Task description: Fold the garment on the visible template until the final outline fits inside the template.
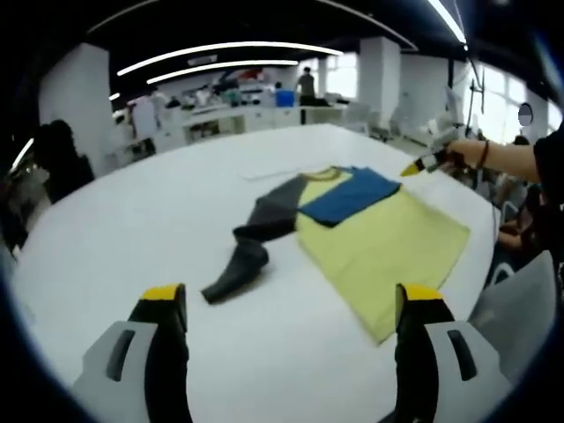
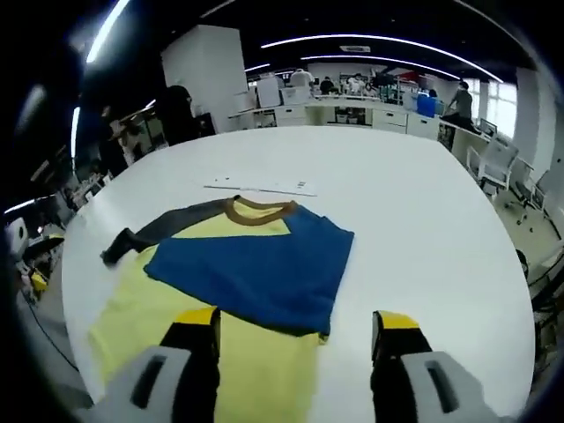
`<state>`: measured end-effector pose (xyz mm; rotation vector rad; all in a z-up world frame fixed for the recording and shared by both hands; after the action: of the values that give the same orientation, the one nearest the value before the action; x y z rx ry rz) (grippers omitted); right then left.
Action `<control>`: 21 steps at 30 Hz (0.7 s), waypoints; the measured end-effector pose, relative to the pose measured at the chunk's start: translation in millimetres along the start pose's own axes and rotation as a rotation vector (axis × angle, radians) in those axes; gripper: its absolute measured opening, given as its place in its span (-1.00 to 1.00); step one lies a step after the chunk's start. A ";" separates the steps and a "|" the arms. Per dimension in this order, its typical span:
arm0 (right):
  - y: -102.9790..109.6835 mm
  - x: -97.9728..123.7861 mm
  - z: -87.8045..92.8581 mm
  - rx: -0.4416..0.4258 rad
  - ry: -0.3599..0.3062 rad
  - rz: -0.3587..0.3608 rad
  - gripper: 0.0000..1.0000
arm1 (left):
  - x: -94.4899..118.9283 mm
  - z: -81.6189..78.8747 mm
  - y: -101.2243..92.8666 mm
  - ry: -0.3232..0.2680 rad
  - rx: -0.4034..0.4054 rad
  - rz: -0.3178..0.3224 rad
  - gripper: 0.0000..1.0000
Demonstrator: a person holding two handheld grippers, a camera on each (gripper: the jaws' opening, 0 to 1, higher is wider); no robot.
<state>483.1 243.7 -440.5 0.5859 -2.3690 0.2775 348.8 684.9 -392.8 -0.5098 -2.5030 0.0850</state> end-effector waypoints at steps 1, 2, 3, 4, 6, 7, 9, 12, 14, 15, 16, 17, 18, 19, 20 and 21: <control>1.4 2.5 -1.0 0.006 -0.006 -0.007 0.47 | -0.3 -1.1 1.6 -0.003 0.007 -0.002 0.88; 4.0 6.3 -2.6 0.014 -0.016 -0.015 0.50 | -1.1 -2.4 4.2 -0.007 0.014 -0.004 0.87; 7.0 10.5 -4.4 0.023 -0.027 -0.026 0.53 | -1.8 -2.9 7.1 -0.009 0.024 -0.009 0.85; 8.7 13.1 -5.3 0.025 -0.033 -0.030 0.57 | -2.3 -3.0 9.1 -0.009 0.029 -0.012 0.82; 14.2 20.5 -7.6 0.042 -0.053 -0.046 0.64 | -3.6 -3.4 15.5 -0.012 0.048 -0.018 0.79; 17.8 24.8 -8.0 0.049 -0.061 -0.055 0.66 | -4.6 -3.4 19.5 -0.016 0.060 -0.024 0.79; 21.7 29.8 -7.5 0.055 -0.068 -0.068 0.70 | -6.0 -2.6 25.7 -0.018 0.069 -0.043 0.74; 30.0 38.9 -4.0 0.065 -0.079 -0.088 0.74 | -8.9 -0.1 34.5 -0.012 0.070 -0.056 0.68; 34.9 43.2 -1.7 0.075 -0.083 -0.099 0.76 | -10.6 1.0 38.3 -0.018 0.099 -0.059 0.64; 36.8 44.8 -0.6 0.080 -0.084 -0.102 0.76 | -11.5 1.6 39.6 -0.018 0.103 -0.057 0.60; 40.1 47.0 1.5 0.086 -0.082 -0.108 0.77 | -13.1 2.8 42.0 -0.020 0.111 -0.059 0.56; 42.5 48.2 3.2 0.095 -0.079 -0.112 0.78 | -14.2 3.8 43.4 -0.018 0.115 -0.062 0.53; 46.0 50.3 6.1 0.106 -0.074 -0.113 0.78 | -15.9 5.7 45.6 -0.015 0.126 -0.069 0.50; 48.0 51.9 7.8 0.117 -0.071 -0.114 0.78 | -16.9 6.7 47.0 -0.015 0.134 -0.072 0.48; 51.0 54.5 10.3 0.123 -0.072 -0.111 0.78 | -18.5 8.1 49.3 -0.016 0.150 -0.076 0.47; 53.2 56.2 11.8 0.126 -0.074 -0.113 0.78 | -19.7 9.1 50.5 -0.017 0.161 -0.079 0.44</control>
<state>413.1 267.3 -414.6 0.7991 -2.3912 0.3616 375.9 724.6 -419.3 -0.3455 -2.5036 0.2587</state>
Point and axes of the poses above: the point that each gripper's makers call its tool centre point, and the gripper's own axes: x roughly backward along the fingers, y roughly to its left, z roughly out of its underside, the point moved 4 cm from there along x, roughly backward along the fingers, and after that the axes turned 12 degrees about x, right-handed, at the moved point
